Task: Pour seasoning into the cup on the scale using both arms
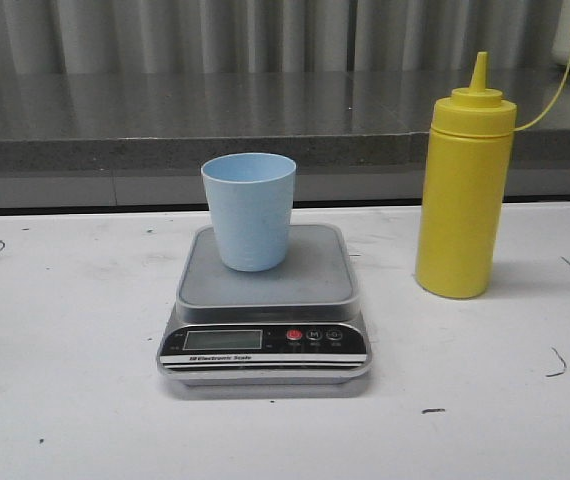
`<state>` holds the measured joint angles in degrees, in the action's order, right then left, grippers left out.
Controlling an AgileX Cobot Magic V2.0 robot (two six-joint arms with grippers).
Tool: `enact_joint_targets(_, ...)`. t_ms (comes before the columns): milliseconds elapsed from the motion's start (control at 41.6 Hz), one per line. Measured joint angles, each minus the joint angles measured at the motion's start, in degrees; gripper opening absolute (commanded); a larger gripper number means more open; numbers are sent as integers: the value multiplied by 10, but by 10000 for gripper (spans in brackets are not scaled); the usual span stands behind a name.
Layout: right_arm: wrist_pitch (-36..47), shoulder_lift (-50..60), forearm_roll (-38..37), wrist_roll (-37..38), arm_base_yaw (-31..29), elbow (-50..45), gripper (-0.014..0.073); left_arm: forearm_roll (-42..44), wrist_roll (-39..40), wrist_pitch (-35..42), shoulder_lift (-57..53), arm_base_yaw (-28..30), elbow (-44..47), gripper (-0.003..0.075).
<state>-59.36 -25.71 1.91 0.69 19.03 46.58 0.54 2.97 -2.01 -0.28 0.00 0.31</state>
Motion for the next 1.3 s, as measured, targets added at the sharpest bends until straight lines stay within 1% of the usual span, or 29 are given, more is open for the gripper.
enact_joint_targets(120, 7, 8, -19, 0, -4, -9, -117, 0, 0, 0, 0, 0, 0, -20)
enact_joint_targets(216, 50, 32, -55, 0, -32, -53, -117, 0, 0, 0, 0, 0, 0, -20)
enact_joint_targets(288, 101, 62, -70, 0, -61, -105, -117, 0, 0, 0, 0, 0, 0, -20)
enact_joint_targets(505, 284, 172, -72, 0, -125, -283, -117, 0, 0, 0, 0, 0, 0, -20)
enact_joint_targets(601, 360, 215, -70, 0, -134, -352, -117, -1, 0, 0, 0, 0, 0, -20)
enact_joint_targets(721, 430, 253, -50, 0, -139, -417, -117, -1, 0, 0, 0, 0, 0, -20)
enact_joint_targets(841, 491, 262, -33, 0, -140, -465, -117, -1, 0, 0, 0, 0, 0, -20)
enact_joint_targets(1010, 517, 263, -23, 0, -149, -481, -117, -1, 0, -1, 0, 0, 0, -20)
enact_joint_targets(1298, 520, 263, -19, 0, -154, -481, -117, -1, 0, -1, 0, 0, 0, -20)
